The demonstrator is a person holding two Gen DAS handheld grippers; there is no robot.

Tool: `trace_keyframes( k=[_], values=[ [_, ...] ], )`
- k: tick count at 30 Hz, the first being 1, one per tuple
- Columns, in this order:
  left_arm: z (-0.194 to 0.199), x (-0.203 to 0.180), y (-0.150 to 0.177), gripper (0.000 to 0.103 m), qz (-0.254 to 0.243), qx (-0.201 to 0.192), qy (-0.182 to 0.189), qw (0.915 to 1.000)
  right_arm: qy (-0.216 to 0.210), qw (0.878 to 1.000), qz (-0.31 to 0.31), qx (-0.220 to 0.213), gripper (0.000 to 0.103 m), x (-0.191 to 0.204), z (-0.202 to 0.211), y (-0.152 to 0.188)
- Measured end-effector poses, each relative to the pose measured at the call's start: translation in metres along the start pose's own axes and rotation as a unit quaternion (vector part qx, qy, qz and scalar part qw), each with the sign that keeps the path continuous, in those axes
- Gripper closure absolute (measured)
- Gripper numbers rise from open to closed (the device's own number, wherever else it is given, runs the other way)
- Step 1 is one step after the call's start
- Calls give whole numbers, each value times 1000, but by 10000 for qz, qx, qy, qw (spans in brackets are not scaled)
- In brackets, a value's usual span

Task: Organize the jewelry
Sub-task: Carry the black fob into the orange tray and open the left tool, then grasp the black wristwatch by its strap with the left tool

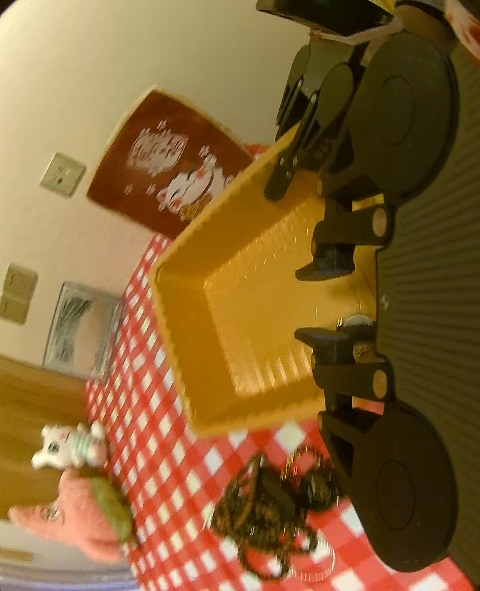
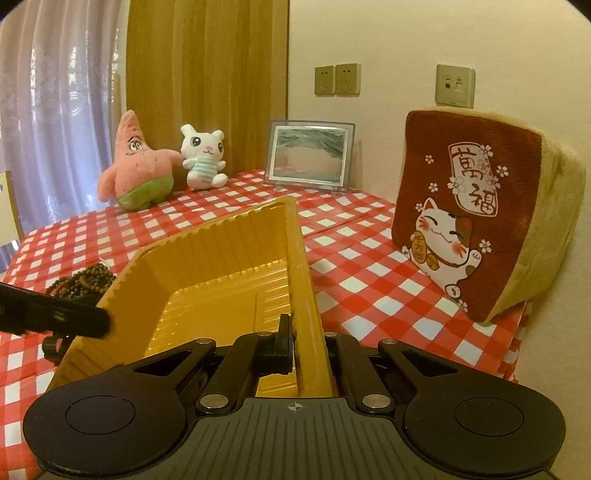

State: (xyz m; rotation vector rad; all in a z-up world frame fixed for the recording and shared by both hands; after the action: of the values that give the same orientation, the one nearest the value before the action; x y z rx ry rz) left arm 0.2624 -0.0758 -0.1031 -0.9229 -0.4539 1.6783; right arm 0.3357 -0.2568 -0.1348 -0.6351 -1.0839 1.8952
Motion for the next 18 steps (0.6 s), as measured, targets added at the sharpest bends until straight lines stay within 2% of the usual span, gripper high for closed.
trace_keyframes(
  k=[2,6,10,14,18],
  values=[
    [10,12,1,71,17,-94,-285,9995,35,10000,-7,-4,99,-2,0,-1],
    [28,47,6,70,206,-148,-898,9956,93,10000,-27,-7,99,-6,-1,-2],
    [36,78,15,68,479,-15,-1313,9902,154,9999,-37,-12,99,-11,-1,-3],
    [37,94,25,67,576,108,-1524,9866,218,9997,-48,-22,99,-15,-1,-5],
    [31,95,30,62,573,195,-1536,9863,264,9996,-61,-26,99,-17,-1,-6]
  ],
)
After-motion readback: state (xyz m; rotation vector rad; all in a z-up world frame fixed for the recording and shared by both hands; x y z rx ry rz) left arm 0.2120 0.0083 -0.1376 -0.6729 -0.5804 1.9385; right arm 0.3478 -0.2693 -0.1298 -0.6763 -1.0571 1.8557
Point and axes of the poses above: each gripper's, at about its wrist camera, not at the fingertips, and z roughly against the way its jaws point, x to its left, y to its underside, the point moved 5 cm from there along -z, roughly the way its jaws point, and after that the axes turned 5 degrees about y, right-handed, at the moved point
